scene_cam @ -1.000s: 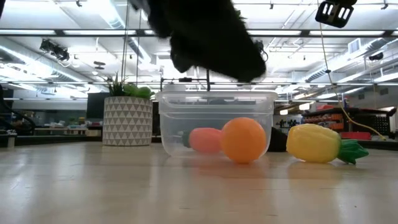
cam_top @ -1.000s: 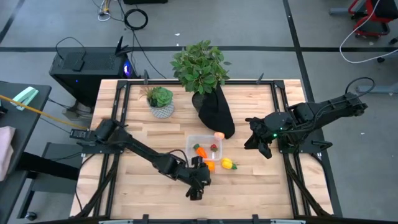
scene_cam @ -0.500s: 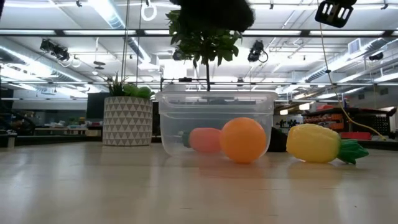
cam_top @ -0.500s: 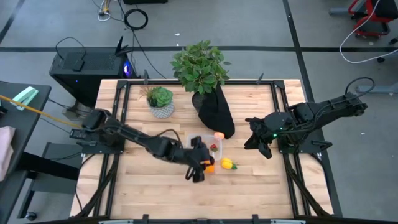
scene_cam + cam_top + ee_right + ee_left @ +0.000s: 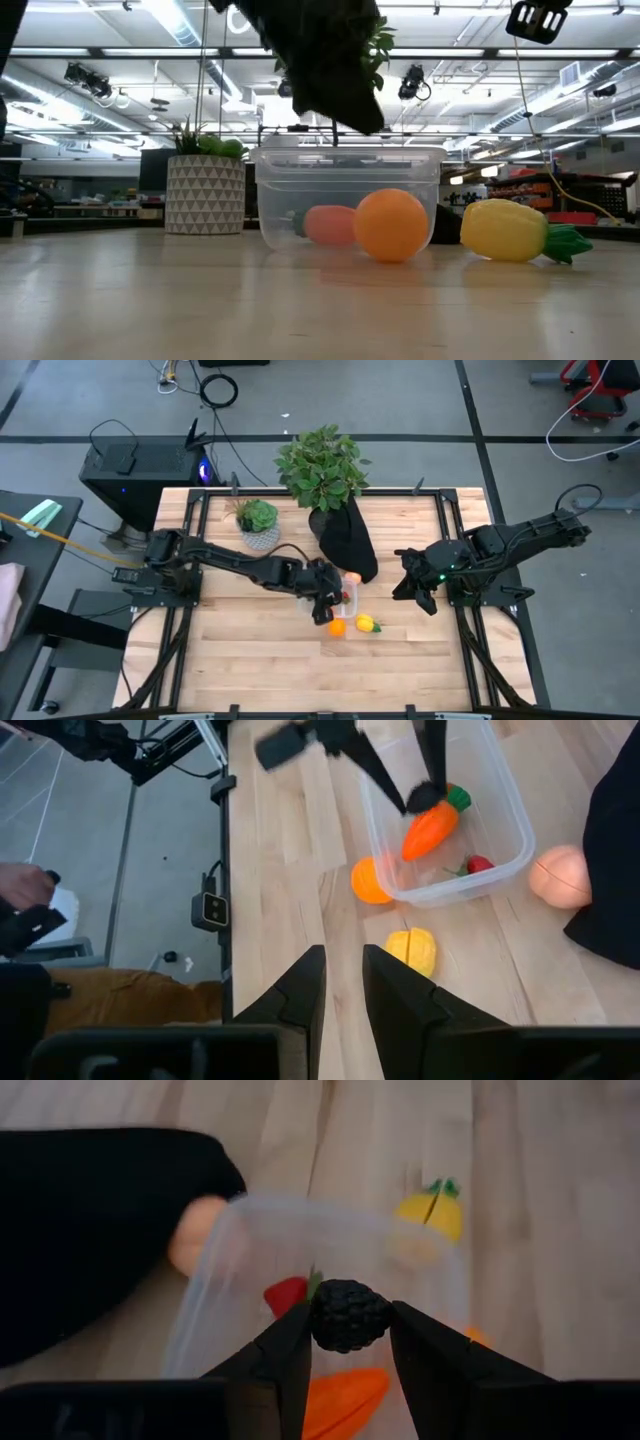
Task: Pick and placing Produce into tupperware
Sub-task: Put the dark purple blackberry into the transparent bin
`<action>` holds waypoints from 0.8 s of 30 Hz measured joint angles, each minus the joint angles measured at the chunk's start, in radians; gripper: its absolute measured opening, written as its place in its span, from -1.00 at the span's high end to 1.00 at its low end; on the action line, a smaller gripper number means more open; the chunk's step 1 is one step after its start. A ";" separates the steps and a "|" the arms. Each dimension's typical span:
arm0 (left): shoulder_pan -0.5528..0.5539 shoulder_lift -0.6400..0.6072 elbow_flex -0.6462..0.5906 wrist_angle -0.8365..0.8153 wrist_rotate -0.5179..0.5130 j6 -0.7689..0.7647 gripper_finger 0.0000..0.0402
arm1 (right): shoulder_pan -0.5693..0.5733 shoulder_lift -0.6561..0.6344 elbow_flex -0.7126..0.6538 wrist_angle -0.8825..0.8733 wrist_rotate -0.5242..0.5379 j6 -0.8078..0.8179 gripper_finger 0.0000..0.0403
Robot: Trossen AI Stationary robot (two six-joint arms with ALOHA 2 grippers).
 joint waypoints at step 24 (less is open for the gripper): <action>0.049 0.133 -0.001 -0.011 0.007 0.046 0.31 | 0.000 0.000 0.000 0.032 0.001 0.008 0.61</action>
